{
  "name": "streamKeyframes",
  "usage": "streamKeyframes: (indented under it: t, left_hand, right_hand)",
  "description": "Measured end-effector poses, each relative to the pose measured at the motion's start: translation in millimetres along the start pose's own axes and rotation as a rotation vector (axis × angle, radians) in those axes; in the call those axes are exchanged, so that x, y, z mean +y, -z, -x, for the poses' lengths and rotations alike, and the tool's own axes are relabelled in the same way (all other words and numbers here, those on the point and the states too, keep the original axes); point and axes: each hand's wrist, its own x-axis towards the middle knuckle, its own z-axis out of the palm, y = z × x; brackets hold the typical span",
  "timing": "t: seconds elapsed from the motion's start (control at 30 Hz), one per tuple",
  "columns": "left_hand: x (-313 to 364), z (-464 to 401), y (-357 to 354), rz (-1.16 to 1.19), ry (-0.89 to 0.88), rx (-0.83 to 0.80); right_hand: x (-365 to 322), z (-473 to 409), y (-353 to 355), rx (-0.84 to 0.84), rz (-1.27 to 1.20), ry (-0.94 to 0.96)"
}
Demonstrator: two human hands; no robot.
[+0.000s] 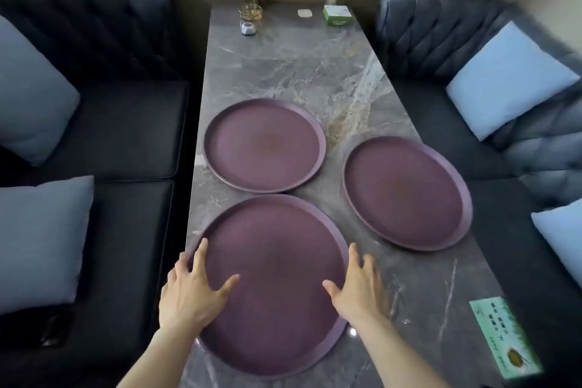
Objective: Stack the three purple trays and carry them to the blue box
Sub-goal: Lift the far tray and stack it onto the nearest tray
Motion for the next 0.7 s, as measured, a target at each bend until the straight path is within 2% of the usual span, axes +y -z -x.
streamKeyframes:
  t: [0.2, 0.47, 0.7]
  left_hand:
    - [7, -9, -21, -0.059, 0.041, -0.02]
    - [41, 3, -38, -0.244, -0.022, -0.063]
    - [73, 7, -58, -0.255, -0.019, -0.13]
  right_hand:
    - [21, -5, -15, -0.034, -0.086, -0.086]
    - [67, -14, -7, 0.051, -0.135, -0.206]
    - [107, -35, 11, 0.116, -0.173, -0.239]
